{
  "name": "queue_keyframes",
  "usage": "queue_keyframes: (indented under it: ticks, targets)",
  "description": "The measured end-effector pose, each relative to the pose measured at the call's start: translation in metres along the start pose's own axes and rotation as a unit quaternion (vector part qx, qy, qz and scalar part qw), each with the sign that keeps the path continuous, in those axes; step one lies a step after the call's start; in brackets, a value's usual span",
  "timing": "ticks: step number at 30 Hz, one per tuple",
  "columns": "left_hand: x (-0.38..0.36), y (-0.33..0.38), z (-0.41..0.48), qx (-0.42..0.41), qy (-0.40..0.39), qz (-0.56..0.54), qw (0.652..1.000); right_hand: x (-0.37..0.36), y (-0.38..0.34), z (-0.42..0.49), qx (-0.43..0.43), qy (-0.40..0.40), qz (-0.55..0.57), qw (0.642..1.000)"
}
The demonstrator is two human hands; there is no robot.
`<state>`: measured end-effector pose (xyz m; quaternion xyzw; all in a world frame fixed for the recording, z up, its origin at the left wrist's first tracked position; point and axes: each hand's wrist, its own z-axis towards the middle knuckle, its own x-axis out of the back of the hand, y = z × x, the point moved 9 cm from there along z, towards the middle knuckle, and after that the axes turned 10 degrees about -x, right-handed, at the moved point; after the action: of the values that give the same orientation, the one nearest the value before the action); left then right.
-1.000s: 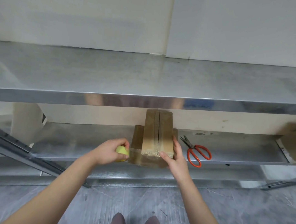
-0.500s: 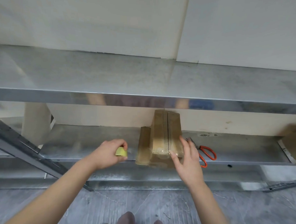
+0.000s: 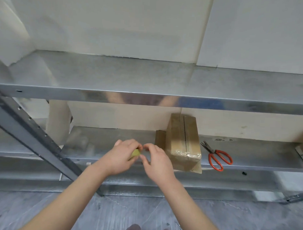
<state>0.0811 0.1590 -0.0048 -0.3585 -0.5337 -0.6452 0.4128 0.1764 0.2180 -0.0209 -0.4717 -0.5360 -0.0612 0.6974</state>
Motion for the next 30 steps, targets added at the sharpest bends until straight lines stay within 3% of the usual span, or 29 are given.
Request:
queue_keyframes:
  ticks: [5,10,13,17,22,28,30]
  targets:
    - [-0.003,-0.01,-0.019,-0.008,0.024,0.011,1.0,-0.013,-0.003,0.008,-0.039,0.006,0.086,0.996]
    - [-0.016,-0.05,-0.044,0.089,0.025,-0.137,0.986,-0.029,0.004,0.018,-0.083,-0.027,0.135,0.987]
    - [-0.026,-0.063,-0.049,0.077,0.013,-0.108,0.991,-0.044,0.003,0.023,-0.072,-0.075,0.108,0.989]
    - [-0.016,-0.086,-0.037,0.085,0.062,-0.037,0.994,-0.059,0.001,0.026,-0.052,-0.069,0.064,0.994]
    - [-0.051,-0.107,-0.012,0.099,-0.032,0.053,0.993,-0.074,0.04,0.048,-0.181,-0.065,0.08,0.978]
    - [-0.092,-0.144,-0.009,0.225,-0.025,-0.078,0.971,-0.106,0.064,0.075,-0.238,-0.105,0.002,0.966]
    - [-0.107,-0.145,-0.008,0.231,-0.038,-0.095,0.967,-0.113,0.075,0.077,-0.246,-0.111,-0.032,0.962]
